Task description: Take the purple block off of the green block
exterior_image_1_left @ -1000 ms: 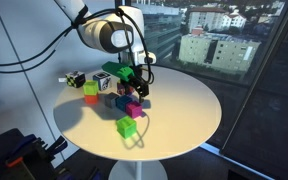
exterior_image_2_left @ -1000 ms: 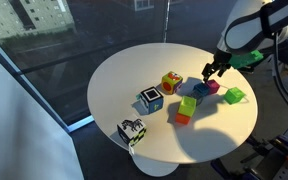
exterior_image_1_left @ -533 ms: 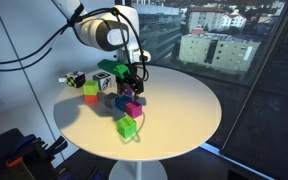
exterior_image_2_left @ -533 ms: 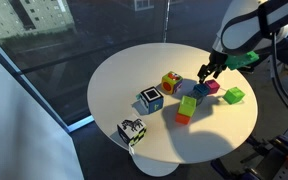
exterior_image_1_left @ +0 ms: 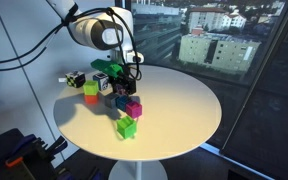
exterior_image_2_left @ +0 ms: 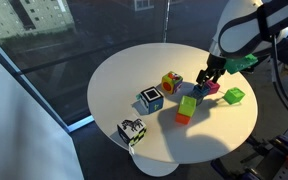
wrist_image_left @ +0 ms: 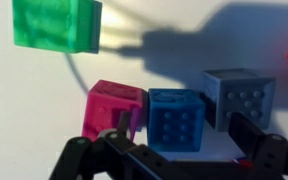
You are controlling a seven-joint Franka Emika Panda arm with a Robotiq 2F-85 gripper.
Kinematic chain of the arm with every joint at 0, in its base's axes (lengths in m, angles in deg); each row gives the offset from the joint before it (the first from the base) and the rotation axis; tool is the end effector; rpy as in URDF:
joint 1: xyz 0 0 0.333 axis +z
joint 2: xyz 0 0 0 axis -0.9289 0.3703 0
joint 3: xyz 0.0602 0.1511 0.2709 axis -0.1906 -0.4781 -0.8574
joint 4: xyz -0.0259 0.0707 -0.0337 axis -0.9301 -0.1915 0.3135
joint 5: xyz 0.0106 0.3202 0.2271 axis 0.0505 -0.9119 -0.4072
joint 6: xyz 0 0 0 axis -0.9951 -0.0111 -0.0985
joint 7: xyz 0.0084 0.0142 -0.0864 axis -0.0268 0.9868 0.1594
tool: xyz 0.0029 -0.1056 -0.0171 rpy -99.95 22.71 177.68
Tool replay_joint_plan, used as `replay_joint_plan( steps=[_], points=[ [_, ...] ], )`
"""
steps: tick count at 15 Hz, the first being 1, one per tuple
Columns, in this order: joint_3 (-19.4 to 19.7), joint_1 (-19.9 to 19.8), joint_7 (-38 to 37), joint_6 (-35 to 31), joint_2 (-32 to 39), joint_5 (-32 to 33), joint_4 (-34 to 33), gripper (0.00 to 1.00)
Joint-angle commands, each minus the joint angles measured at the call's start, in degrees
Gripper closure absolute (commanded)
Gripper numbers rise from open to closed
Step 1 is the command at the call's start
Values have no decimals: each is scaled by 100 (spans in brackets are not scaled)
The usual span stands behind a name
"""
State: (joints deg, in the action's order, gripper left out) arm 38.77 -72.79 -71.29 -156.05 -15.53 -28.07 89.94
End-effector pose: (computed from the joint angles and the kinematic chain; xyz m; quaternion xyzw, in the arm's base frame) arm 0.5323 -0.0539 0.2387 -0.9983 0.0502 0.0293 0.0084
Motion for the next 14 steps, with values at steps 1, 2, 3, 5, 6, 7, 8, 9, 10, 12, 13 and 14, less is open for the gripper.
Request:
replay_joint_plan(
  steps=[1,2,3,5,6,7,8,9,10,12,13,14],
  points=[
    [-42,59,76,323,-281,-138,191,0],
    [-48,76,71,399,-303,-134,206,0],
    [-48,98,52,443,-327,-118,239,0],
    [-53,119,55,532,-351,-109,288,0],
    [-52,124,52,598,-391,-95,318,0],
    [-49,133,45,643,-405,-85,345,0],
    [-47,141,43,684,-424,-76,372,0],
    [-44,146,42,726,-445,-69,402,0],
    [-43,154,38,745,-474,-57,449,0],
    [-41,168,29,719,-514,-43,545,0],
    [-35,182,4,624,-526,-13,612,0],
    [-31,195,-16,530,-546,12,687,0]
  ],
)
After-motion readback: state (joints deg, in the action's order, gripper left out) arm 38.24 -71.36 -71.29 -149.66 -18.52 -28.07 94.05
